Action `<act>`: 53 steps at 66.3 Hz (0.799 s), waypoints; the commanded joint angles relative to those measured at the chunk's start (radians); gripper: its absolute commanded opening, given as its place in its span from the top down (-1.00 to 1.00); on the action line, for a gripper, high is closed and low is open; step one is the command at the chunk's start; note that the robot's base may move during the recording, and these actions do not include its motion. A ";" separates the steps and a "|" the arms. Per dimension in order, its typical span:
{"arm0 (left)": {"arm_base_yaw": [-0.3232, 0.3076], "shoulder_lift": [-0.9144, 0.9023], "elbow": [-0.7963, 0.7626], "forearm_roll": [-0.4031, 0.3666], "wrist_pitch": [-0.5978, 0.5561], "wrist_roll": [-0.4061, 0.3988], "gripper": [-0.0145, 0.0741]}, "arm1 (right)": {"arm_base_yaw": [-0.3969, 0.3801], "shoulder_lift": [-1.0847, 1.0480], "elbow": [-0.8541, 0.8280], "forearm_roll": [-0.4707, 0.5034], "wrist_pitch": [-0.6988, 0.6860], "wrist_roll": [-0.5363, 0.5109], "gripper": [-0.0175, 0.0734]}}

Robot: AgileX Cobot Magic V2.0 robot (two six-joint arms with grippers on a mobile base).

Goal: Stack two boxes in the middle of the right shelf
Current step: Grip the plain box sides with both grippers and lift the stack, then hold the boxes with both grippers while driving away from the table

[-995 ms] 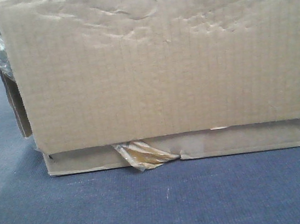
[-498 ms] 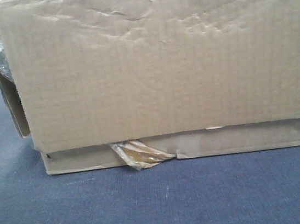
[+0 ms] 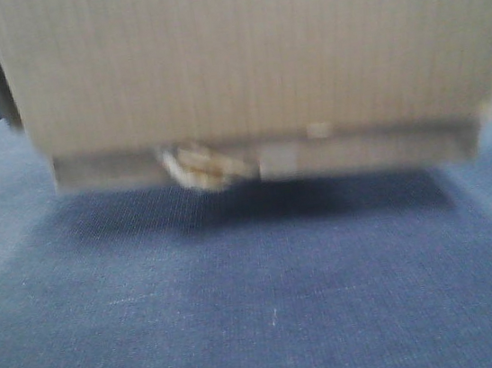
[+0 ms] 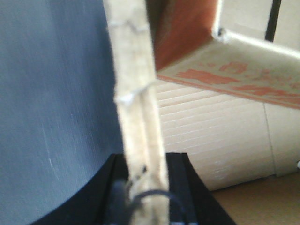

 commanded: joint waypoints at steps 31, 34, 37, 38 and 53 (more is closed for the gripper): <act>0.001 -0.150 -0.210 -0.027 -0.055 -0.003 0.92 | -0.003 -0.119 -0.261 -0.019 -0.054 -0.008 0.95; 0.001 -0.150 -0.210 -0.027 -0.055 -0.003 0.92 | -0.003 -0.119 -0.261 -0.019 -0.054 -0.008 0.95; 0.001 -0.150 -0.210 -0.027 -0.055 -0.003 0.92 | -0.003 -0.119 -0.261 -0.019 -0.056 -0.008 0.95; 0.001 -0.150 -0.210 -0.027 -0.055 -0.003 0.92 | -0.003 -0.119 -0.261 -0.019 -0.058 -0.008 0.95; 0.001 -0.150 -0.210 -0.027 -0.051 -0.003 0.92 | -0.003 -0.119 -0.261 -0.019 -0.078 -0.008 0.95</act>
